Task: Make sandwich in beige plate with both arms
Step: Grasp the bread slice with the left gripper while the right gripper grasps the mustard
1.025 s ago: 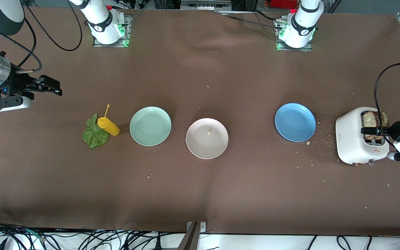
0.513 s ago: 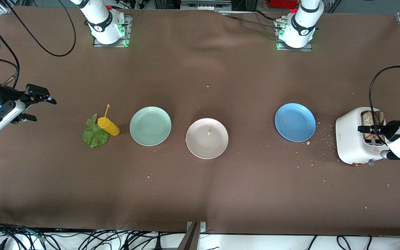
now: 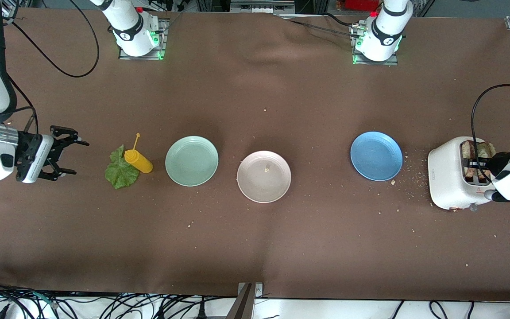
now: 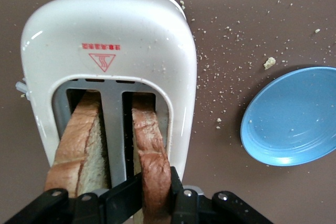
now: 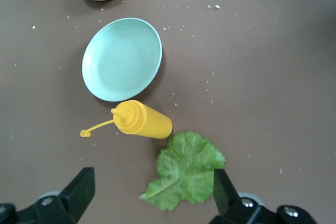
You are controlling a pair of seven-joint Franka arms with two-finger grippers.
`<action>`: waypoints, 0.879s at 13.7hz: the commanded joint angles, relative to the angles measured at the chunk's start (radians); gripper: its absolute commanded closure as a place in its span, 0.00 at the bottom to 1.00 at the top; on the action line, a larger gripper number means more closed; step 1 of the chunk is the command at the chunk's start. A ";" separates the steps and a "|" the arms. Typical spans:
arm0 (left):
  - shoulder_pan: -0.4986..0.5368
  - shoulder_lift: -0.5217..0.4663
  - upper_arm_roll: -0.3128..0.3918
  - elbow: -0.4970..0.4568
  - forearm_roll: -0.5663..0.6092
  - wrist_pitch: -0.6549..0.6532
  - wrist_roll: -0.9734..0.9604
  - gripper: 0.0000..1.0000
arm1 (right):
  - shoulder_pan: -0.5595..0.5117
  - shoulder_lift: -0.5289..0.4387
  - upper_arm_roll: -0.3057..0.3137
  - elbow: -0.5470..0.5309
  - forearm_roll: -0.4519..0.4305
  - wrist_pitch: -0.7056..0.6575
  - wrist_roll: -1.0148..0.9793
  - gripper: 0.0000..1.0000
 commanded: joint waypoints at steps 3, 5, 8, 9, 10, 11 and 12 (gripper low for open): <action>-0.006 0.002 -0.003 0.008 0.054 -0.023 0.018 0.70 | -0.054 0.093 0.005 -0.084 0.191 0.038 -0.354 0.00; -0.005 0.008 -0.005 0.008 0.057 -0.017 0.019 0.36 | -0.068 0.162 0.007 -0.082 0.272 0.026 -0.452 0.00; -0.003 0.011 -0.005 0.007 0.056 -0.017 0.019 0.39 | -0.068 0.217 0.007 -0.082 0.334 0.001 -0.534 0.00; -0.002 0.011 -0.003 0.007 0.054 -0.017 0.017 0.44 | -0.068 0.219 0.008 -0.081 0.337 -0.003 -0.543 0.00; -0.002 0.011 -0.005 0.007 0.056 -0.017 0.017 0.53 | -0.068 0.222 0.011 -0.079 0.363 -0.016 -0.574 0.00; -0.002 0.011 -0.005 0.005 0.056 -0.017 0.018 0.63 | -0.065 0.233 0.014 -0.081 0.404 -0.037 -0.629 0.00; 0.000 0.011 -0.003 0.005 0.056 -0.017 0.019 0.76 | -0.063 0.253 0.014 -0.079 0.452 -0.069 -0.682 0.00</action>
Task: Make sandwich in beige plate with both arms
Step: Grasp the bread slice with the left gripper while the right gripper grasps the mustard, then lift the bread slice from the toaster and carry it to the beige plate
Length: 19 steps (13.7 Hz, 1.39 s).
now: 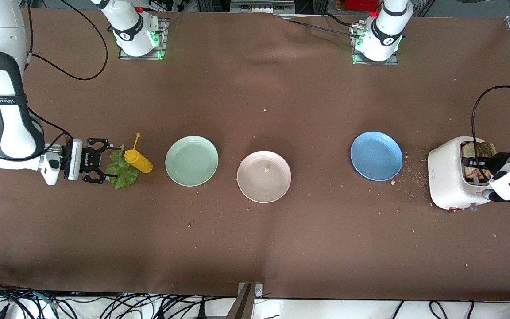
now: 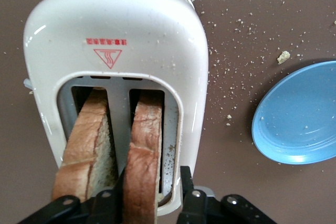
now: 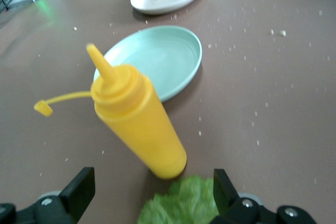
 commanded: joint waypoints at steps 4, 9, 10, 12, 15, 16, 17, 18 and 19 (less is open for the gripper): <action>-0.008 -0.008 -0.003 0.024 0.021 -0.018 0.011 0.98 | -0.004 0.059 0.009 0.012 0.146 -0.085 -0.185 0.00; -0.011 -0.029 -0.032 0.162 0.007 -0.137 0.013 0.99 | -0.004 0.128 0.009 0.012 0.223 -0.155 -0.295 0.00; -0.011 -0.032 -0.057 0.200 0.007 -0.194 0.011 1.00 | -0.004 0.128 0.009 0.014 0.226 -0.157 -0.296 0.01; -0.011 -0.036 -0.116 0.249 0.002 -0.272 -0.004 1.00 | -0.002 0.128 0.009 0.016 0.226 -0.157 -0.294 0.37; -0.011 -0.034 -0.170 0.257 -0.215 -0.300 -0.160 1.00 | -0.002 0.130 0.009 0.025 0.216 -0.164 -0.291 0.95; -0.017 -0.025 -0.181 0.247 -0.314 -0.300 -0.194 1.00 | -0.005 0.130 0.007 0.031 0.214 -0.166 -0.282 0.96; -0.041 -0.019 -0.186 0.231 -0.403 -0.300 -0.206 1.00 | -0.008 0.127 0.006 0.041 0.211 -0.171 -0.273 0.96; -0.080 -0.006 -0.186 0.205 -0.462 -0.295 -0.208 1.00 | -0.008 0.117 0.001 0.055 0.193 -0.184 -0.242 0.97; -0.116 0.015 -0.186 0.199 -0.516 -0.291 -0.208 1.00 | -0.010 0.111 -0.007 0.090 0.130 -0.215 -0.166 0.98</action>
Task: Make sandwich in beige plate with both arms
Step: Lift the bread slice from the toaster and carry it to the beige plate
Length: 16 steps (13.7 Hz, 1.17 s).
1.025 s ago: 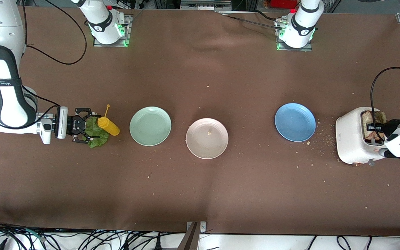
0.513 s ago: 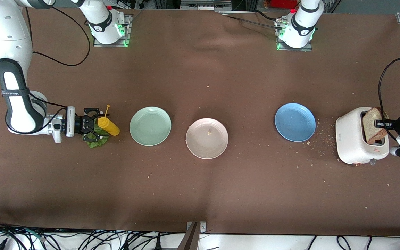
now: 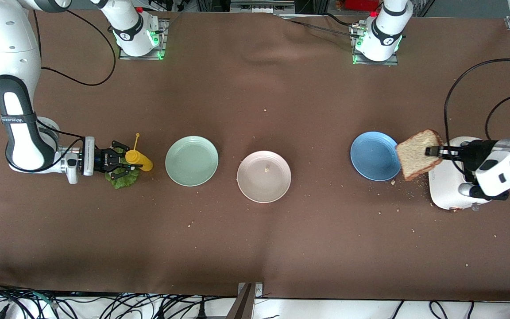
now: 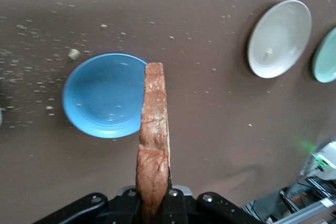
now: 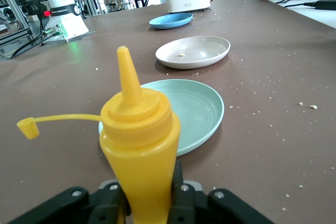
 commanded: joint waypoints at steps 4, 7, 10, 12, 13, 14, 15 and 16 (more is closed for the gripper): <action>-0.234 0.097 0.000 -0.015 -0.167 0.120 -0.052 1.00 | -0.013 -0.018 -0.024 0.269 -0.254 -0.225 0.380 0.98; -0.349 0.145 0.002 -0.015 -0.193 0.274 -0.213 1.00 | -0.005 -0.018 -0.019 0.434 -0.409 -0.323 0.577 0.98; -0.435 0.180 0.002 -0.015 -0.216 0.432 -0.359 1.00 | 0.013 -0.018 -0.012 0.468 -0.453 -0.363 0.672 0.97; -0.472 0.212 0.002 -0.015 -0.217 0.509 -0.374 1.00 | 0.030 -0.018 -0.012 0.510 -0.485 -0.394 0.694 0.97; -0.486 0.228 0.002 -0.015 -0.219 0.539 -0.402 1.00 | 0.033 -0.017 -0.010 0.518 -0.479 -0.393 0.711 0.97; -0.504 0.235 0.002 -0.015 -0.219 0.570 -0.435 1.00 | 0.036 -0.017 -0.009 0.519 -0.479 -0.388 0.734 0.97; -0.520 0.243 0.002 -0.015 -0.219 0.604 -0.461 1.00 | 0.044 -0.017 -0.009 0.519 -0.477 -0.388 0.741 0.97; -0.526 0.248 0.002 -0.015 -0.219 0.637 -0.472 1.00 | 0.051 -0.017 -0.009 0.519 -0.477 -0.388 0.742 0.97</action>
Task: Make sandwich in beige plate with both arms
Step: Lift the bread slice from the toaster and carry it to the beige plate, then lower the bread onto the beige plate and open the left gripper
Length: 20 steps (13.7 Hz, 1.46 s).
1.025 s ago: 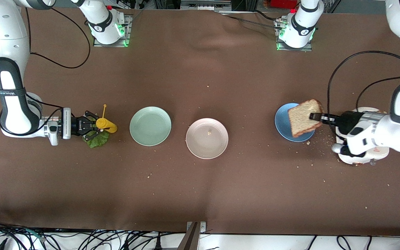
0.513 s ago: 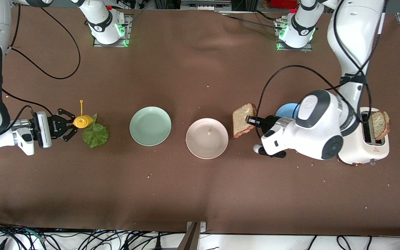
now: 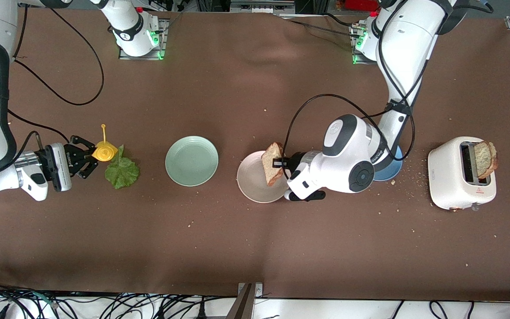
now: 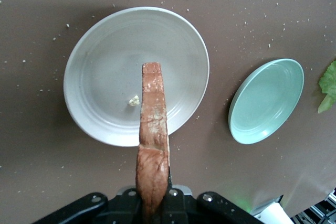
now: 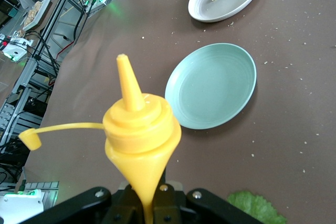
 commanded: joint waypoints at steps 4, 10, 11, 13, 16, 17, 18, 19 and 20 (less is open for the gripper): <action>-0.072 0.031 0.012 0.009 -0.061 0.129 -0.069 1.00 | 0.009 0.012 0.006 0.037 -0.019 -0.029 0.030 0.97; -0.096 0.039 0.013 -0.003 -0.054 0.166 -0.065 1.00 | 0.015 0.012 0.006 0.037 -0.019 -0.026 0.030 0.97; -0.096 0.041 0.013 -0.003 -0.054 0.166 -0.058 1.00 | 0.015 0.012 0.006 0.037 -0.019 -0.026 0.030 0.97; -0.094 0.047 0.015 -0.003 -0.052 0.166 -0.058 1.00 | 0.015 0.012 0.006 0.037 -0.019 -0.026 0.029 0.97; -0.096 0.059 0.017 -0.003 -0.051 0.166 -0.057 1.00 | 0.015 0.012 0.006 0.037 -0.019 -0.026 0.029 0.97; -0.096 0.062 0.018 -0.003 -0.051 0.166 -0.057 1.00 | 0.015 0.012 0.006 0.037 -0.019 -0.026 0.029 0.97; -0.096 0.065 0.018 -0.003 -0.051 0.166 -0.057 1.00 | 0.015 0.012 0.006 0.037 -0.018 -0.026 0.029 0.97; -0.096 0.071 0.020 -0.003 -0.051 0.166 -0.057 0.98 | 0.015 0.012 0.006 0.037 -0.018 -0.026 0.029 0.97; -0.094 0.077 0.020 -0.003 -0.051 0.166 -0.055 0.86 | 0.015 0.012 0.006 0.037 -0.018 -0.026 0.029 0.97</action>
